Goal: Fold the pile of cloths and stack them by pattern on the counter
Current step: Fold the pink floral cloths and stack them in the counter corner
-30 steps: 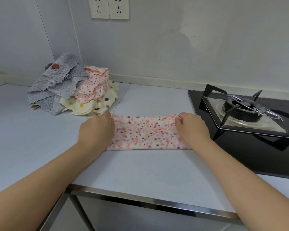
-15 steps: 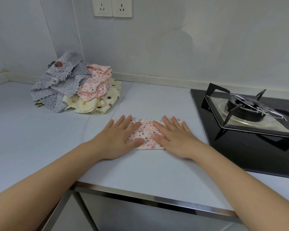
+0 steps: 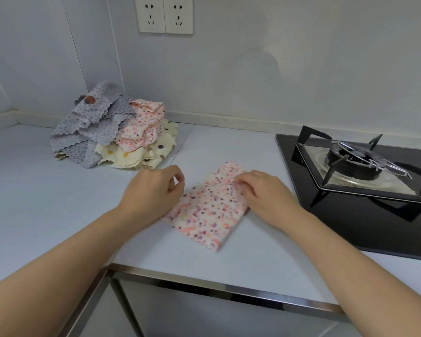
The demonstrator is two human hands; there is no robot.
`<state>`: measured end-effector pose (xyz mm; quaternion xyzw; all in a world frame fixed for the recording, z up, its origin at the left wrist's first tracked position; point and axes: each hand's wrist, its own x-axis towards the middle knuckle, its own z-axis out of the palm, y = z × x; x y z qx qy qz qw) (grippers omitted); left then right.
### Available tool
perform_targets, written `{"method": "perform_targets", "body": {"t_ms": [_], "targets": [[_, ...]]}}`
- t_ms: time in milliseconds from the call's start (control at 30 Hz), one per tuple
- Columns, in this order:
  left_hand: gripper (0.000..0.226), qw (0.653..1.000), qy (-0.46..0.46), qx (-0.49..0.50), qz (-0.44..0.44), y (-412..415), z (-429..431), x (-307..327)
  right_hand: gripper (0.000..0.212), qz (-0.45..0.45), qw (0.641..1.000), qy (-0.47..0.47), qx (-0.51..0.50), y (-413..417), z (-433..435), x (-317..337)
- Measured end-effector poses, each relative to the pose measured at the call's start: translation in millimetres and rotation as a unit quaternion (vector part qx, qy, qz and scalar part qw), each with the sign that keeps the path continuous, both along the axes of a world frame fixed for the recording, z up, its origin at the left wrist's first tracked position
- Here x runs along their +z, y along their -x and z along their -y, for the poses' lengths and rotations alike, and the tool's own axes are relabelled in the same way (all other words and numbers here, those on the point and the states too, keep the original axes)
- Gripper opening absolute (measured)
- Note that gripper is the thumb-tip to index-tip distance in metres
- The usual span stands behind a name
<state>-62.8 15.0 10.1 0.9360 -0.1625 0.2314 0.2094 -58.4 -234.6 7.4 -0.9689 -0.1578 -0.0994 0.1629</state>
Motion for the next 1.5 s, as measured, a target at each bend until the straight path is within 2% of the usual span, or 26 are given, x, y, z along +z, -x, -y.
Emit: {"method": "perform_targets", "body": {"t_ms": [100,200,267,367,400,467,500,633,700,800,900,1033,1167,1267,1333,1400,1500], "targets": [[0.006,0.995,0.052,-0.079,-0.031,-1.9,-4.1,-3.5,0.044,-0.003,1.0,-0.022,0.005,-4.1,4.2,-2.4],[0.009,0.986,0.087,-0.141,-0.023,0.7,-1.0,0.7,0.05,-0.009,0.999,-0.031,0.014,-4.4,6.9,-5.3],[0.006,0.978,0.103,-0.17,-0.065,1.3,-3.2,2.8,0.055,-0.009,0.999,-0.034,0.022,-5.2,7.8,-5.8],[0.019,0.965,0.015,-0.209,-0.158,-3.3,-7.0,-0.7,0.061,-0.013,0.999,-0.039,0.036,-4.2,9.3,-4.9],[0.017,0.965,-0.005,-0.212,-0.156,-5.4,-6.0,-3.1,0.062,-0.018,0.998,-0.039,0.049,-2.9,9.4,-4.3],[0.007,0.97,0.011,-0.204,-0.134,-7.2,-2.8,-5.7,0.065,-0.033,0.995,-0.04,0.086,0.1,8.3,-3.3],[0.004,0.971,0.033,-0.198,-0.133,-7.0,-1.9,-5.8,0.067,-0.038,0.993,-0.04,0.105,1.2,7.2,-3.3],[0.023,0.953,0.175,-0.164,-0.186,-4.5,-4.4,0.7,0.07,-0.056,0.988,-0.048,0.138,4.1,5.1,-1.7],[0.018,0.946,0.223,-0.15,-0.183,-5.4,-8.3,3.3,0.071,-0.06,0.986,-0.06,0.142,4.1,5.9,-0.9],[0.006,0.958,0.163,-0.14,-0.189,-5.2,-16.0,6.8,0.072,-0.045,0.985,-0.082,0.147,2.5,6.5,-1.2],[0.015,0.95,0.104,-0.159,-0.249,-3.3,-19.7,9.8,0.07,-0.035,0.984,-0.091,0.15,1.6,5.8,-0.7],[0.009,0.963,0.04,-0.146,-0.225,-4.4,-13.3,6.8,0.067,-0.056,0.982,-0.08,0.159,6.0,2.6,3.3],[0.015,0.944,0.132,-0.146,-0.263,-5.4,-9.5,6.5,0.068,-0.085,0.979,-0.071,0.172,11.1,-0.3,3.5],[0.024,0.923,0.199,-0.161,-0.286,-4.7,-8.3,10.8,0.062,-0.052,0.98,-0.083,0.171,12.3,-7.5,-0.2],[0.028,0.902,0.249,-0.184,-0.3,-2.6,-4.6,13.8,0.049,-0.03,0.977,-0.115,0.176,12.4,-13.2,-2.1],[0.028,0.889,0.308,-0.178,-0.288,-1.1,-2.6,16.3,0.043,-0.03,0.965,-0.205,0.161,12.3,-15.7,-1.7],[0.022,0.885,0.364,-0.163,-0.241,-6.3,-10.0,15.9,0.035,-0.084,0.911,-0.387,0.119,11.2,-12.9,4.9]]}}
